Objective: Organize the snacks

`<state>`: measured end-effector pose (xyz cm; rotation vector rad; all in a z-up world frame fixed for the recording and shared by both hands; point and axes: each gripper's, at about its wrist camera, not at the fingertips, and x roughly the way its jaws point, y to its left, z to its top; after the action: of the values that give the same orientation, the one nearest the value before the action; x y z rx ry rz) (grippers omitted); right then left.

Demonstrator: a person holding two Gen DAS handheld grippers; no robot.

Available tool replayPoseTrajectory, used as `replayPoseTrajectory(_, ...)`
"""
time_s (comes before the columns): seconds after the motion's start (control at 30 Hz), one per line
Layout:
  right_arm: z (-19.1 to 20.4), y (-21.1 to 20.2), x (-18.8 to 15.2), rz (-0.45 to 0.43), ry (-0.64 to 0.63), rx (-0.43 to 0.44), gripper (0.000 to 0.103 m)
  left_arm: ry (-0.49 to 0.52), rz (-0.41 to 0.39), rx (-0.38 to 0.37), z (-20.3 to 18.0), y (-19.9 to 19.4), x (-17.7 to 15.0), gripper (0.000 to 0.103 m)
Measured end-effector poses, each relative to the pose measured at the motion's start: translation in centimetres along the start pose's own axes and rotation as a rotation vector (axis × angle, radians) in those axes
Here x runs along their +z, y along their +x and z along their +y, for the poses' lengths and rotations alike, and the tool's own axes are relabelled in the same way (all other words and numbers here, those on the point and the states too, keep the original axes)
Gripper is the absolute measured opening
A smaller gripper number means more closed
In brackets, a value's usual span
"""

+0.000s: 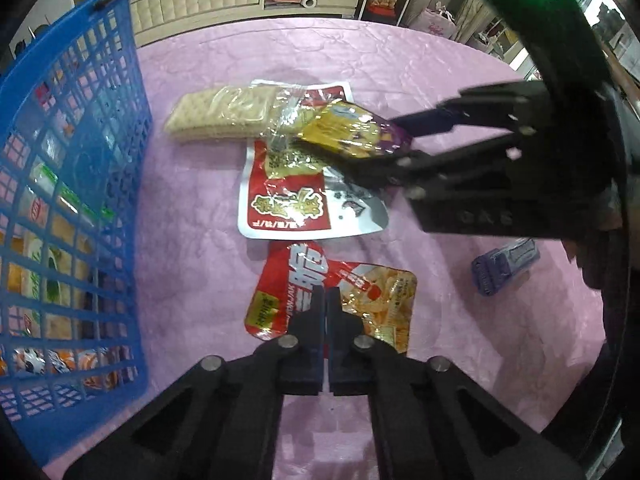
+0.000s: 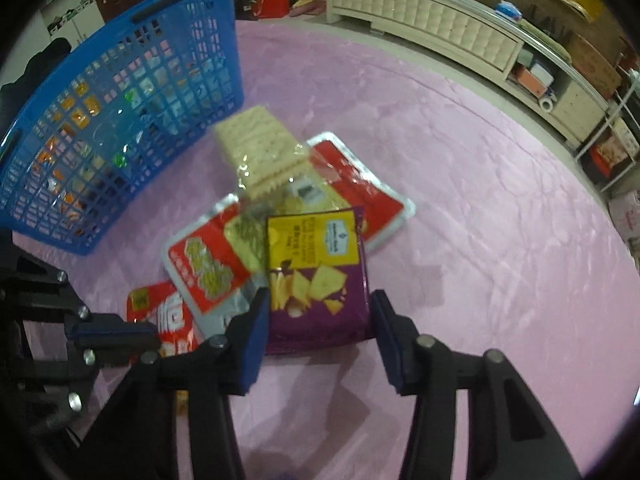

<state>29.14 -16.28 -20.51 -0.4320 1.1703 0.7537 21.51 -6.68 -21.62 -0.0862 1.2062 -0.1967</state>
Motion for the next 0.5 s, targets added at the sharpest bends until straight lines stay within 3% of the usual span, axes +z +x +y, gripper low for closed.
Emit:
replayPoseTrajectory(0.37,0.4,-4.2,-3.7,-0.046,0.117,-0.006,0.054,0.019,-0.030,-0.058,-1.8,-1.5,-2.4,0.000)
replayPoseTrajectory(0.47,0.8,-4.9,-4.7,-0.055,0.142,0.003,0.054,0.044,-0.050,-0.004,-1.9,-2.3,-2.4,0.001)
replayPoseTrajectory(0.5,1.0,-5.3,-5.3,-0.058,0.150,0.000,0.054,0.048,-0.046,-0.002,-2.0,-2.5,-2.5,0.005)
